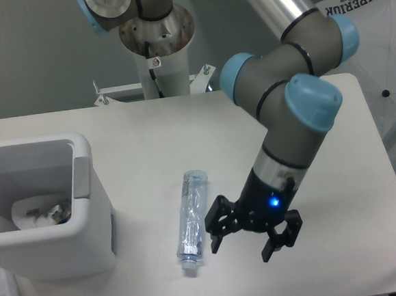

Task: Place the trash in the trash can
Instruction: 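Move the gripper back over the clear plastic bottle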

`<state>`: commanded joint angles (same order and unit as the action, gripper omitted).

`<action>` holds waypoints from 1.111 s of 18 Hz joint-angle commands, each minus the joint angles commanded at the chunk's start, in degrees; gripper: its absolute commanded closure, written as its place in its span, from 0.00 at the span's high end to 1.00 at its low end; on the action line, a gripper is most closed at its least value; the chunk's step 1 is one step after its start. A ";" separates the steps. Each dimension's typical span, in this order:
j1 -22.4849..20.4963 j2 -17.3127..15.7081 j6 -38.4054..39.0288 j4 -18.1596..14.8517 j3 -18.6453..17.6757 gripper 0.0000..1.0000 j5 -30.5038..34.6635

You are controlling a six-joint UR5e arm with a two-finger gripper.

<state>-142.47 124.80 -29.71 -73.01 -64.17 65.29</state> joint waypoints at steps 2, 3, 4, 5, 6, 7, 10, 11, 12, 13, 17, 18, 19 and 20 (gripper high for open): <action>0.96 1.58 0.09 -3.26 2.11 1.00 1.58; 1.23 2.46 0.44 -3.97 2.82 1.00 3.07; 2.10 3.34 1.57 -4.07 3.35 1.00 4.74; 2.81 4.22 2.45 -4.15 3.79 1.00 6.50; 3.42 5.10 2.64 -4.15 4.23 1.00 7.90; 4.04 5.80 2.73 -4.24 4.41 1.00 8.96; 5.62 7.39 4.30 -4.42 4.06 1.00 10.38; 5.80 7.91 4.92 -4.33 3.97 1.00 10.64; 6.15 8.44 5.10 -4.42 3.88 1.00 11.51; 6.85 8.79 5.10 -4.42 3.88 1.00 12.74; 8.09 10.20 5.01 -4.33 3.53 1.00 14.51; 8.43 10.55 4.92 -4.33 3.53 1.00 14.51; 8.96 10.82 4.92 -4.33 3.44 1.00 14.51; 9.14 10.91 4.84 -4.33 3.27 1.00 14.51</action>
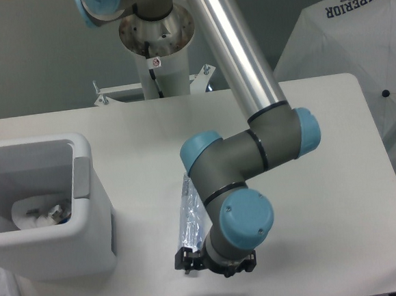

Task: Place the trash in the trash can
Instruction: 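Lower the gripper around the bottle cap end and close on it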

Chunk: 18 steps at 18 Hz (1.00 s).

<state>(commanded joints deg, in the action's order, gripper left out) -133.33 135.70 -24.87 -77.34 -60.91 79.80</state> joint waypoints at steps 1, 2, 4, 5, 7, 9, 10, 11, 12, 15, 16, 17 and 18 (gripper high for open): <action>0.09 -0.09 -0.09 0.00 -0.61 1.00 0.09; 0.18 -0.09 -0.26 0.09 -1.31 1.00 0.26; 1.05 0.17 -0.53 -0.17 -1.50 0.99 4.11; 1.58 0.61 -0.53 -0.18 -1.50 0.99 4.65; 1.94 0.97 -0.53 -0.09 -1.50 0.99 5.10; 2.02 1.32 -0.53 0.00 -1.50 0.97 5.36; 2.11 1.41 -0.53 0.00 -1.58 0.97 5.36; 2.46 1.58 -0.53 0.00 -1.67 0.94 5.45; 2.64 1.76 -0.53 0.00 -1.76 0.89 5.88; 3.34 2.20 -0.35 0.09 -1.85 0.79 7.64; 3.34 2.29 -0.18 0.09 -1.93 0.75 7.65; 3.43 2.29 0.08 0.09 -1.94 0.70 7.65; 3.43 2.46 0.09 0.09 -1.94 0.68 7.65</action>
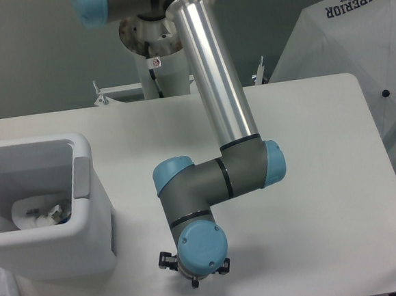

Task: Place the trash in the trash can
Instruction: 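Lower the gripper around the bottle cap end and close on it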

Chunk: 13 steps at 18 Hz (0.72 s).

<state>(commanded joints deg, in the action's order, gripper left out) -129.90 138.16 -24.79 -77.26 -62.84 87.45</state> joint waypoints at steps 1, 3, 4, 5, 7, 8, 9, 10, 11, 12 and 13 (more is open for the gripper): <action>0.00 0.00 0.09 0.00 0.00 0.67 0.00; 0.00 0.00 0.17 -0.09 0.00 0.62 0.00; 0.00 0.00 0.18 -0.09 0.00 0.60 0.00; 0.09 0.00 0.18 -0.09 0.00 0.58 0.00; 0.09 -0.09 0.26 -0.09 0.00 0.45 0.00; 0.09 -0.17 0.26 -0.09 0.00 0.37 0.00; 0.09 -0.26 0.26 -0.09 0.09 0.29 -0.09; 0.09 -0.26 0.26 -0.09 0.00 0.24 -0.09; 0.09 -0.26 0.35 -0.09 0.00 0.20 -0.09; 0.09 -0.26 0.44 -0.09 0.09 0.18 -0.09; 0.09 -0.35 0.61 -0.09 0.09 0.15 -0.09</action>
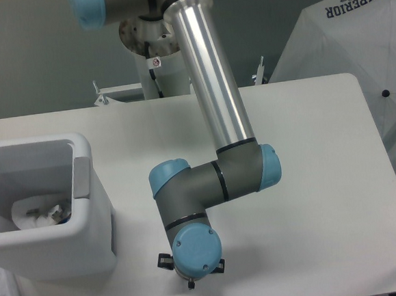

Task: Place the trash in the trash can
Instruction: 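Lower the gripper around the bottle cap end and close on it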

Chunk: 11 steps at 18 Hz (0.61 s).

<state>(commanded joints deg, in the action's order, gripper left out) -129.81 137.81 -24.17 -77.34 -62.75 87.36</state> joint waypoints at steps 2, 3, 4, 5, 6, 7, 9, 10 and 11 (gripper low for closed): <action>0.00 0.00 0.09 0.00 0.00 0.13 0.00; 0.00 -0.09 0.09 0.00 0.00 0.10 -0.09; 0.00 -0.09 0.09 0.00 0.00 0.10 -0.09; 0.00 -0.18 0.09 0.09 0.00 0.10 -0.26; 0.00 -0.52 0.09 0.17 0.00 0.10 -0.44; 0.00 -0.88 0.09 0.26 0.00 0.10 -0.70; -0.26 -2.10 0.00 0.35 0.00 0.09 -1.58; -0.70 -3.07 0.00 0.44 0.00 0.08 -2.80; -0.88 -3.77 -0.09 0.53 0.09 0.06 -3.60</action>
<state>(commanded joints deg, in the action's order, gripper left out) -130.69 134.04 -24.26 -76.82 -62.67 83.77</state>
